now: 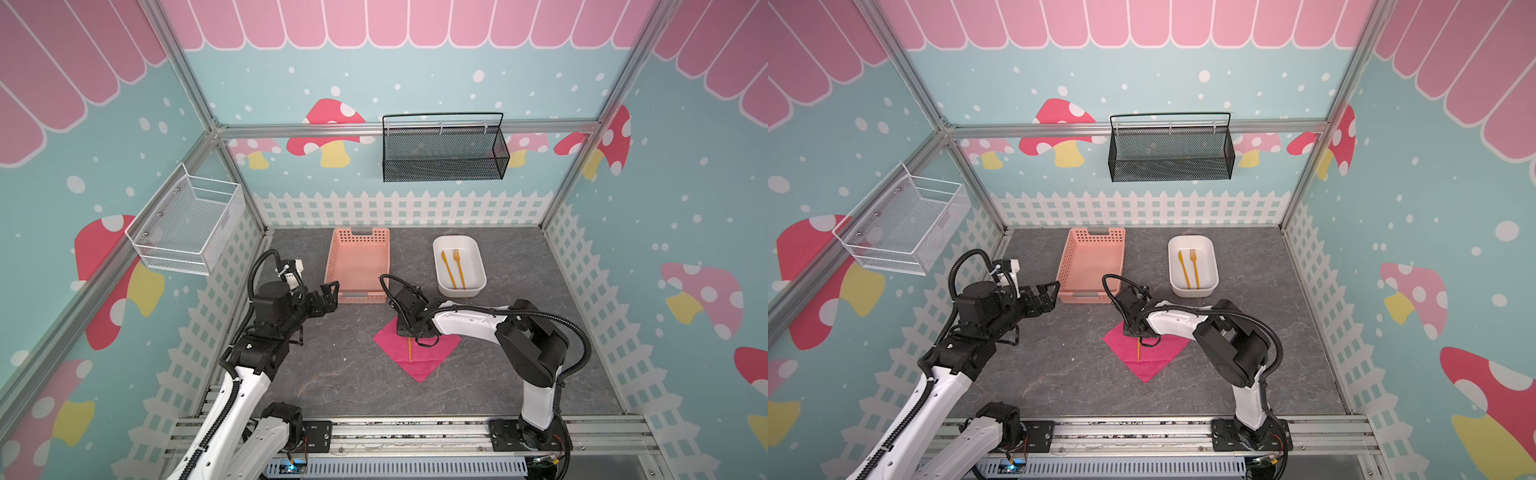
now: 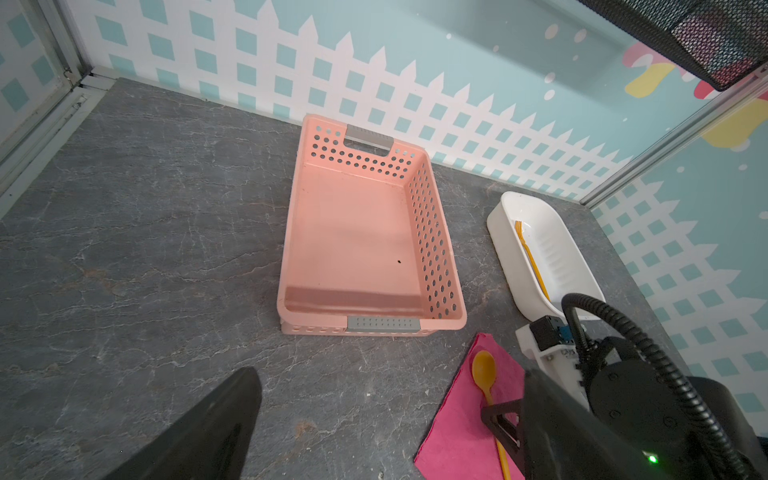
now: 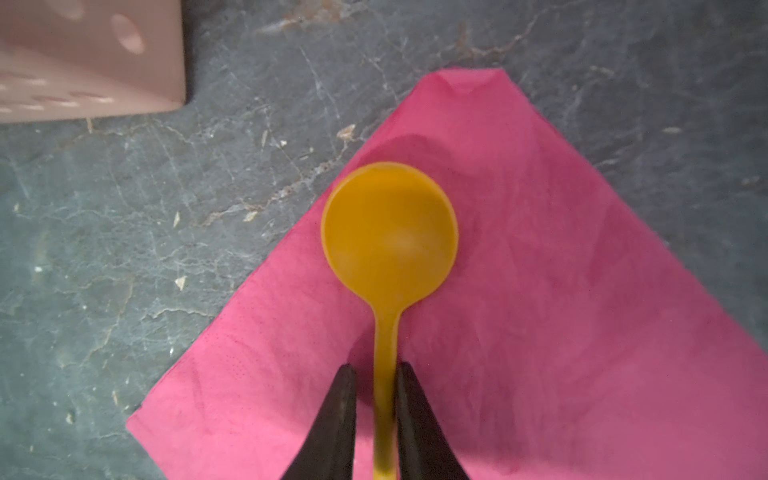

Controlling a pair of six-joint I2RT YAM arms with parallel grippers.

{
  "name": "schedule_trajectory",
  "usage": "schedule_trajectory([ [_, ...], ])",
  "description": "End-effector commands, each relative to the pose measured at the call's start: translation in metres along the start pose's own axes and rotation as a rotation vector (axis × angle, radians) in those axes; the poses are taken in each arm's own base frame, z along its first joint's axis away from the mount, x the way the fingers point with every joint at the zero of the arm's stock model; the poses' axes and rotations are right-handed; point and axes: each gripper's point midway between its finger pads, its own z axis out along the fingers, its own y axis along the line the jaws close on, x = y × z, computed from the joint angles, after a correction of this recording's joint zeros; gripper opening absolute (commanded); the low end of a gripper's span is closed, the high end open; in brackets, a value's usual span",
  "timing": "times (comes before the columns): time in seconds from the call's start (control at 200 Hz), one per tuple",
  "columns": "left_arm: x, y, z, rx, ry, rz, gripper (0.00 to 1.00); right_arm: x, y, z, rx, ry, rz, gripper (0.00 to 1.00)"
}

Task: Place the utensils on the paper napkin and roll it up
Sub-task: 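Lower the yellow spoon onto the magenta napkin and open the right gripper, then move the right gripper back over the white tub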

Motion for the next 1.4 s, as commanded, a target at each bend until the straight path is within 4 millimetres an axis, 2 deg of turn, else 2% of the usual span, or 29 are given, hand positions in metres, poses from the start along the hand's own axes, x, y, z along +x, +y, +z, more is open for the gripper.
schedule_trajectory([
  [0.0,0.002,-0.001,-0.001,0.004,-0.003,0.005,1.0,0.004,-0.008,-0.003,0.054,0.01,0.0,0.25],
  [0.05,0.003,-0.001,0.001,0.002,0.005,0.007,1.0,0.001,-0.008,-0.006,0.062,0.006,0.001,0.26],
  [0.08,0.004,-0.001,0.001,0.002,0.008,0.008,1.0,-0.006,-0.004,-0.018,0.04,-0.02,0.007,0.27],
  [0.35,0.01,0.002,0.01,-0.009,0.052,0.003,1.0,-0.029,0.0,-0.052,0.022,-0.098,0.025,0.29],
  [0.575,0.012,0.002,0.015,-0.003,0.052,-0.002,1.0,-0.051,-0.002,-0.073,0.008,-0.144,-0.003,0.3],
  [0.736,0.01,0.0,0.015,0.008,0.052,0.008,0.99,-0.069,-0.011,-0.083,0.005,-0.172,-0.032,0.3],
  [0.981,0.008,0.005,0.011,-0.025,0.034,0.052,1.0,-0.106,-0.037,-0.091,-0.014,-0.192,-0.075,0.3],
  [1.241,0.006,0.014,0.009,-0.077,0.033,0.095,1.0,-0.157,-0.085,-0.091,-0.019,-0.214,-0.081,0.3],
  [1.396,0.006,0.022,0.008,-0.121,0.034,0.114,1.0,-0.182,-0.112,-0.078,-0.021,-0.19,-0.077,0.29],
])
